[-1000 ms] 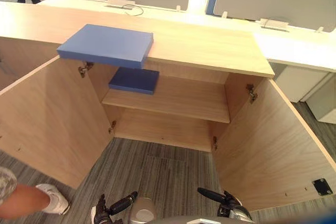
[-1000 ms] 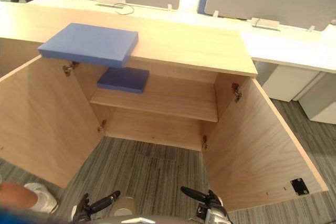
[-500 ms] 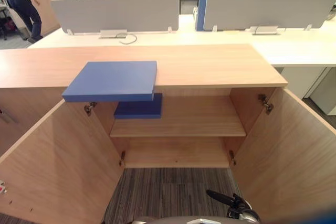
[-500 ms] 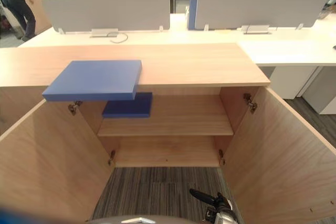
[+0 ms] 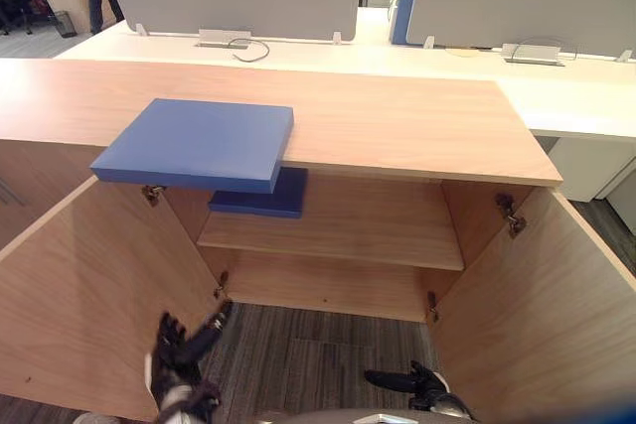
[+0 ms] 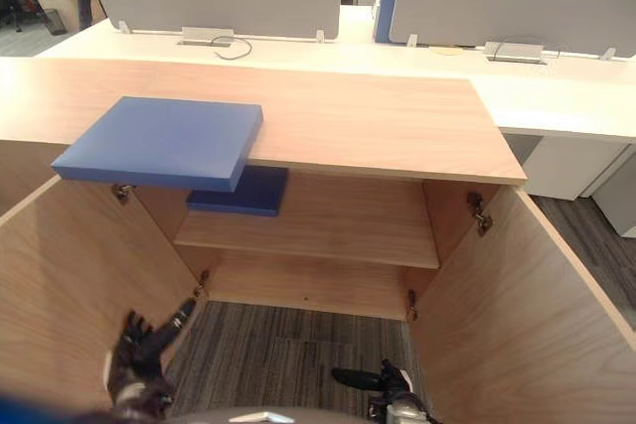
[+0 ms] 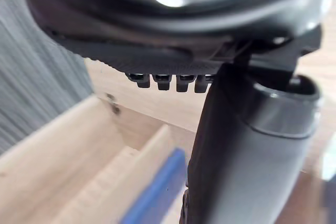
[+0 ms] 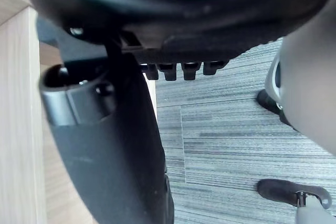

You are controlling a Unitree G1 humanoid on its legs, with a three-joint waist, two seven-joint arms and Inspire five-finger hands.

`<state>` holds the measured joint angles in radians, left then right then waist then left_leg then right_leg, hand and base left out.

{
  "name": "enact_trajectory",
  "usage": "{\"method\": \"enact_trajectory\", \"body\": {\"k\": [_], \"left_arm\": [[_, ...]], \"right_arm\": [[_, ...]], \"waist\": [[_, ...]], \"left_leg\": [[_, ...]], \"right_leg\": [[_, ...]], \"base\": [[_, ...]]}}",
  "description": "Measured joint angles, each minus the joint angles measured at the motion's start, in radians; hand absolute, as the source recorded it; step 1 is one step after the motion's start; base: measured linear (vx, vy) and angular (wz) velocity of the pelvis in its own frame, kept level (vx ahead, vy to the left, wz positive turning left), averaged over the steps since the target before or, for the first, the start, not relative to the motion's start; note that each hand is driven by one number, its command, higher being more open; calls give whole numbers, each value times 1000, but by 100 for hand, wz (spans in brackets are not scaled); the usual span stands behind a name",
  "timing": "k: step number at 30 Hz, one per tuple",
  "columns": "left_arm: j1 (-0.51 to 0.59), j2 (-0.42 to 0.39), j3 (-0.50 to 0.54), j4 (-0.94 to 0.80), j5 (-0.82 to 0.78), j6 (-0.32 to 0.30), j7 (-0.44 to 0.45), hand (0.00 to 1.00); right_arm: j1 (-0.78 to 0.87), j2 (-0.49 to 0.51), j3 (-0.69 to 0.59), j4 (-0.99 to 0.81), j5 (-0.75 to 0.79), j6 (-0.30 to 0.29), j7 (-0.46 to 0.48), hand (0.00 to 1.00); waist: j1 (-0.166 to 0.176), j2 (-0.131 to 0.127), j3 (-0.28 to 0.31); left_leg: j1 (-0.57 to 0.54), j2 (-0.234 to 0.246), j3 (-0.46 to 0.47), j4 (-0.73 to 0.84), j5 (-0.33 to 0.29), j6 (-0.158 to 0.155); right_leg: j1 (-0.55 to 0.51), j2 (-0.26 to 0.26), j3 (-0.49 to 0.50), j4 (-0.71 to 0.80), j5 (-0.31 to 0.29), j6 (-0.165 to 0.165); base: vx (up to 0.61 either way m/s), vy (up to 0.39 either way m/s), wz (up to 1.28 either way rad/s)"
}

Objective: Walk over to the cabinet, pick up the folder, carry it to the office cabinet, place the folder inside the office cabinet, then close the office cabinet door

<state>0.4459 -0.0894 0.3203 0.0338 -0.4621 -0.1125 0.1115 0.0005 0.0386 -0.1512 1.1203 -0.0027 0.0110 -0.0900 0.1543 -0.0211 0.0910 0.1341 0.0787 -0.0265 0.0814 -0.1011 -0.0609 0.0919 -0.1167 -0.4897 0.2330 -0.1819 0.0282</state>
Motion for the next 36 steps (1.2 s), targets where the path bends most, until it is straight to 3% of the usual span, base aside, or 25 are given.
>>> {"method": "enact_trajectory", "body": {"k": [3, 9, 16, 20, 24, 28, 36], "left_arm": [[0, -8, 5, -132, 28, -2, 25, 100], [29, -25, 94, -292, 311, 4, 190, 100], [56, -46, 277, -417, 699, 111, 438, 100], [35, -26, 290, -526, 916, 149, 538, 100], [-58, 44, 252, -542, 1088, 150, 538, 100], [-82, 199, 166, -539, 1200, 136, 482, 100], [-128, 373, 111, -324, 1304, 86, 379, 100]], "right_arm": [[21, 6, 14, -14, 0, 3, 3, 100], [35, 23, -10, -13, 3, 8, 1, 100], [34, 34, -29, 26, 3, 10, -24, 100], [30, 27, -24, 37, -5, 8, -32, 100], [12, 22, -22, 71, -37, 4, -30, 100], [11, -4, -8, 73, -38, -13, -23, 100], [19, -55, -4, 73, -71, -24, -15, 100]], "waist": [[7, -11, -19], [19, -30, -35], [59, -45, -39], [60, -43, -40], [58, -26, -42], [51, -5, -41], [41, 12, -41]], "left_leg": [[-3, 7, -11, 1, -1, -4], [-8, -4, -14, 1, -13, 5], [-10, -34, -19, 19, -31, 31], [-18, -43, -17, 31, -34, 35], [-37, -46, -7, 44, -33, 36], [-45, -38, 16, 48, -32, 35], [-32, -25, 49, 24, -24, 32]], "right_leg": [[32, 21, -11, -60, 25, 1], [71, 32, -13, -150, 74, 16], [101, 18, -12, -204, 116, 38], [98, 15, -6, -219, 128, 40], [80, 25, 10, -231, 143, 35], [61, 36, 45, -240, 156, 25], [46, 51, 88, -252, 174, 8]], "base": [[76, -58, 8], [-12, 15, 0], [-46, 64, 2], [-36, 31, -2], [-22, 1, -11], [-9, -5, -24], [-28, -5, -18]]}}
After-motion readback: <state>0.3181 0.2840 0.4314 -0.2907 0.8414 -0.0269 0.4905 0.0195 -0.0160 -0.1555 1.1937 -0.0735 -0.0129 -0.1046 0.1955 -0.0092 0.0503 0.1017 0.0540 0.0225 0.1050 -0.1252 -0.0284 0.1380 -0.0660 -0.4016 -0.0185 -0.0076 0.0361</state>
